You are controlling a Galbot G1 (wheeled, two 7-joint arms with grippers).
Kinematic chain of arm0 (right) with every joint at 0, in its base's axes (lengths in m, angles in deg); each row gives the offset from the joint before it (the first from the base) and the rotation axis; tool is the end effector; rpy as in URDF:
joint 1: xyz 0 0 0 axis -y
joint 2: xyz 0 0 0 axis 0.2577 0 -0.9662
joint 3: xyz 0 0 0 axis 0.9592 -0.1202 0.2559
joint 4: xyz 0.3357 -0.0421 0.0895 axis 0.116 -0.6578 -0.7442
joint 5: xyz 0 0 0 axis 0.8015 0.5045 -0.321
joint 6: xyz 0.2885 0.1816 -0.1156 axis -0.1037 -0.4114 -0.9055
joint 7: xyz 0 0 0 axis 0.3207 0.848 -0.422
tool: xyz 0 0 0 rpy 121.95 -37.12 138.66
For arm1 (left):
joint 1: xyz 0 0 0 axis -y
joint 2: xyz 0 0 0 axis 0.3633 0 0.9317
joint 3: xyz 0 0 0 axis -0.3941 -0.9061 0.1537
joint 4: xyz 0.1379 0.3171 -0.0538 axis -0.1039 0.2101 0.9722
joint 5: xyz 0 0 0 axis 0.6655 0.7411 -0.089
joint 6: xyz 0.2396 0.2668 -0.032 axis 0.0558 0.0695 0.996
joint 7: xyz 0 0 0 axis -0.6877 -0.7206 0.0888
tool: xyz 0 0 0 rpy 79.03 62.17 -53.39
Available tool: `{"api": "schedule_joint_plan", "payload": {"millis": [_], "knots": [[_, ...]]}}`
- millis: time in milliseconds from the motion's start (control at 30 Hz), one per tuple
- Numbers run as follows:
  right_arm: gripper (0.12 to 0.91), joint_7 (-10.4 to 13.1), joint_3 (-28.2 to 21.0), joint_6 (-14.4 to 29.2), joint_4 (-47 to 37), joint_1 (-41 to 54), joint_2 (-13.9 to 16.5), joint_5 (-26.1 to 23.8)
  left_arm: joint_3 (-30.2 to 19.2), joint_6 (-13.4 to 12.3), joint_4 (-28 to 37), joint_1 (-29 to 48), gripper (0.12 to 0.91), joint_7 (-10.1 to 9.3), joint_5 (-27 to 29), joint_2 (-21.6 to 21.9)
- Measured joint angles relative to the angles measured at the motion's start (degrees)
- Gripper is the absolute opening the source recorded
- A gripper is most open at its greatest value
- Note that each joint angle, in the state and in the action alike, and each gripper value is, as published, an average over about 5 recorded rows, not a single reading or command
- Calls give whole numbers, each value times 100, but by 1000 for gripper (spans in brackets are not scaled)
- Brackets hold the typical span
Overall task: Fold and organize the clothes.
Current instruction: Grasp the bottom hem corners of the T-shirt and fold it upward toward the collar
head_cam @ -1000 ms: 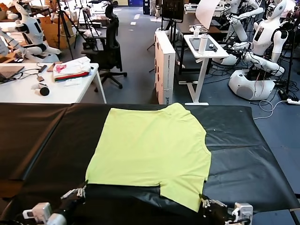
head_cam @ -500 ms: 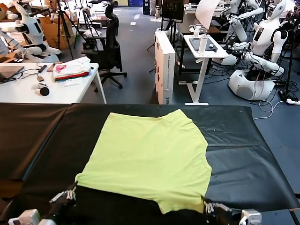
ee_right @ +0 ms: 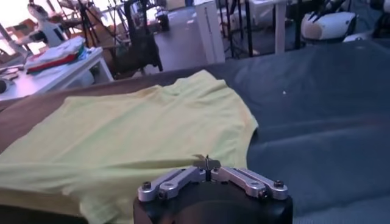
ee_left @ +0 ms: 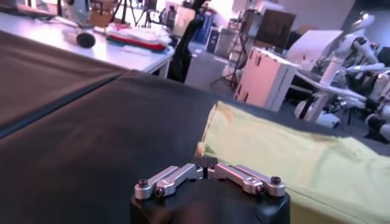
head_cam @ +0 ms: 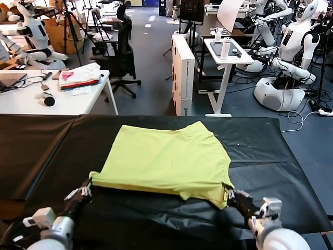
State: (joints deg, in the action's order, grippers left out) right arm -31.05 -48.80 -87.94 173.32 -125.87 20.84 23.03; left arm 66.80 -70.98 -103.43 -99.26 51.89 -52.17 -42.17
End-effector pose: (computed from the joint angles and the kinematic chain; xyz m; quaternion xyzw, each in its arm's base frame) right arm 0.2344 -0.0726 -0.2409 0.0653 -0.9630 -0.0925 0.2444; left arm 0.1934 0.0938 -0.2684 0.0142 -0.9799 0.1224 0.1568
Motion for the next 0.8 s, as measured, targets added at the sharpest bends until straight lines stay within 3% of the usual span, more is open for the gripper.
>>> {"api": "schedule_joint_plan", "payload": {"millis": [333, 800], "knots": [[138, -78, -314, 282, -560, 582, -8, -38, -513, 39, 532, 784, 147, -18, 72, 30], [138, -98, -714, 390, -1076, 1094, -86, -385, -619, 20, 1166, 1358, 147, -48, 65, 114]]}}
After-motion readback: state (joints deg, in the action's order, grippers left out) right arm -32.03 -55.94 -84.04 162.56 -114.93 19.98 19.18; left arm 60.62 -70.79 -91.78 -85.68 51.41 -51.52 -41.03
